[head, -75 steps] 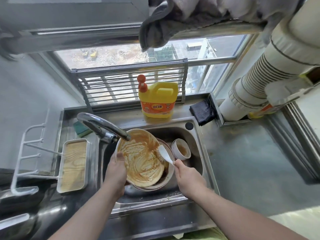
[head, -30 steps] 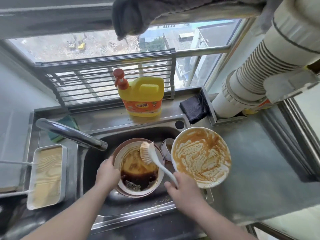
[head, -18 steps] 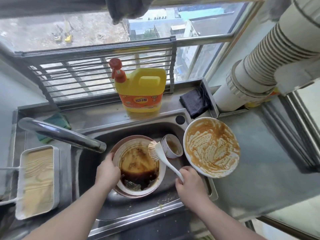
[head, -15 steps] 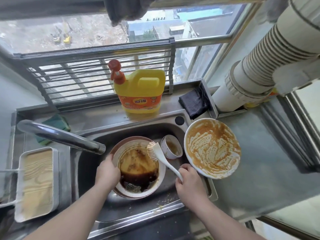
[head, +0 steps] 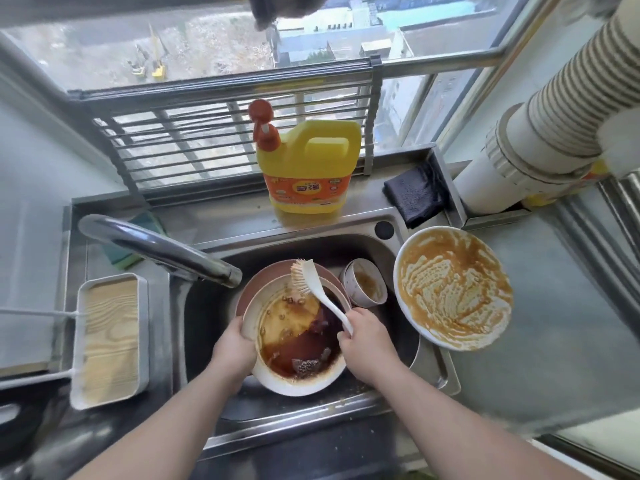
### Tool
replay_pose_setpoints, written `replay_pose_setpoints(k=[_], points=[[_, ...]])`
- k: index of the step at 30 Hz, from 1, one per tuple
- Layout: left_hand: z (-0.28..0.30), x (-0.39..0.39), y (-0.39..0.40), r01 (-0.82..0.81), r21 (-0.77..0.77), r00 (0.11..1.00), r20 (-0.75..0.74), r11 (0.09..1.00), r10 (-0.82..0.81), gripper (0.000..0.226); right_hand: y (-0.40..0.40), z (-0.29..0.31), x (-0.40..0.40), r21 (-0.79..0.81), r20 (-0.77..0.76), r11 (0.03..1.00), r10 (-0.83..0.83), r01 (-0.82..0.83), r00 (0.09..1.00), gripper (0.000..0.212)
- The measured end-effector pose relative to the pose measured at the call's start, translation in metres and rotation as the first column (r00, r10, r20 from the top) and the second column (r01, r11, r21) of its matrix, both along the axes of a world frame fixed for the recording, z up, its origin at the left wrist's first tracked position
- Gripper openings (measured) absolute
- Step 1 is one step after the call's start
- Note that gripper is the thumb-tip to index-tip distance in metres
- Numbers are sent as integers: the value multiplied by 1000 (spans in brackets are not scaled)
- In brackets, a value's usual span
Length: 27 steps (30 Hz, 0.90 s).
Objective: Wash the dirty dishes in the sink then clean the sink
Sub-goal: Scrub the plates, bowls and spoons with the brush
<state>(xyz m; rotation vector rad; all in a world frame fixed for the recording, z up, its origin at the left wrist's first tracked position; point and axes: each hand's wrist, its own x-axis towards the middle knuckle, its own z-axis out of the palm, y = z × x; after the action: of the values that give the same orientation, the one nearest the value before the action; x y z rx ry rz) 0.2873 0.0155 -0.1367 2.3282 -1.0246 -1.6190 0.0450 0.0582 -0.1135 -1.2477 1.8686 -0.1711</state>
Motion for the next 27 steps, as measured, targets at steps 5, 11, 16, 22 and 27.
replay_pose_setpoints(k=[5,11,16,22,27], points=[[17,12,12,-8,81,988,-154,997,21,25,8,16,-1,146,56,979,-153,144,987,10],[47,28,21,-212,325,884,-338,922,323,46,16,39,-3,170,75,966,-208,193,975,11],[70,32,22,-272,449,847,-309,851,433,34,13,62,-9,165,134,973,-186,163,973,27],[90,34,26,-320,442,738,-439,838,513,39,9,85,-25,160,-2,977,144,-141,990,38],[97,28,29,-353,26,851,-408,935,332,61,19,114,-17,105,-35,932,353,-348,935,21]])
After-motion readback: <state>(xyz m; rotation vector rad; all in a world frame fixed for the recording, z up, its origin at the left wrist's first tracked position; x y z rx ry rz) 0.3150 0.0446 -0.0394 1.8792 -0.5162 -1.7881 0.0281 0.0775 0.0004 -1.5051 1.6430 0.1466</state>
